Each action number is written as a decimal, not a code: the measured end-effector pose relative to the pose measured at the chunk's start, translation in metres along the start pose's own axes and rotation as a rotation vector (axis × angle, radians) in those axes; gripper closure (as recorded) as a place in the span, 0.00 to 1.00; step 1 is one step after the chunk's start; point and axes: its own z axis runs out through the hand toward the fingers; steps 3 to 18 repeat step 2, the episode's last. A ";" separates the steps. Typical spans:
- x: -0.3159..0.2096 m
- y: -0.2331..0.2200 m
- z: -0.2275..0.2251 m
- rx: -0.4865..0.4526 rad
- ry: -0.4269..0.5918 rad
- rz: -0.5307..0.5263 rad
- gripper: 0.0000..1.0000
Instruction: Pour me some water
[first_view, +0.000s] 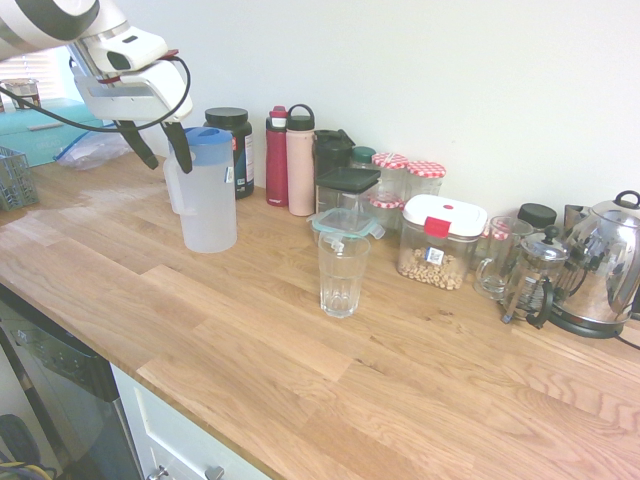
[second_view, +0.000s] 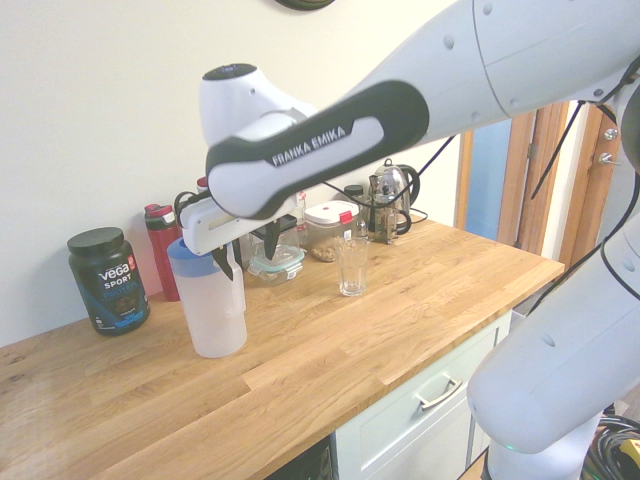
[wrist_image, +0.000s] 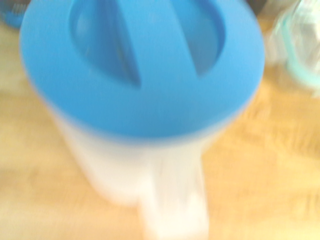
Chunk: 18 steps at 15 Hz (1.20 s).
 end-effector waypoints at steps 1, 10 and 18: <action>0.000 0.003 -0.008 -0.021 -0.064 -0.014 0.00; 0.002 0.007 -0.014 -0.034 -0.113 -0.025 0.00; 0.002 0.007 -0.014 -0.034 -0.113 -0.025 0.00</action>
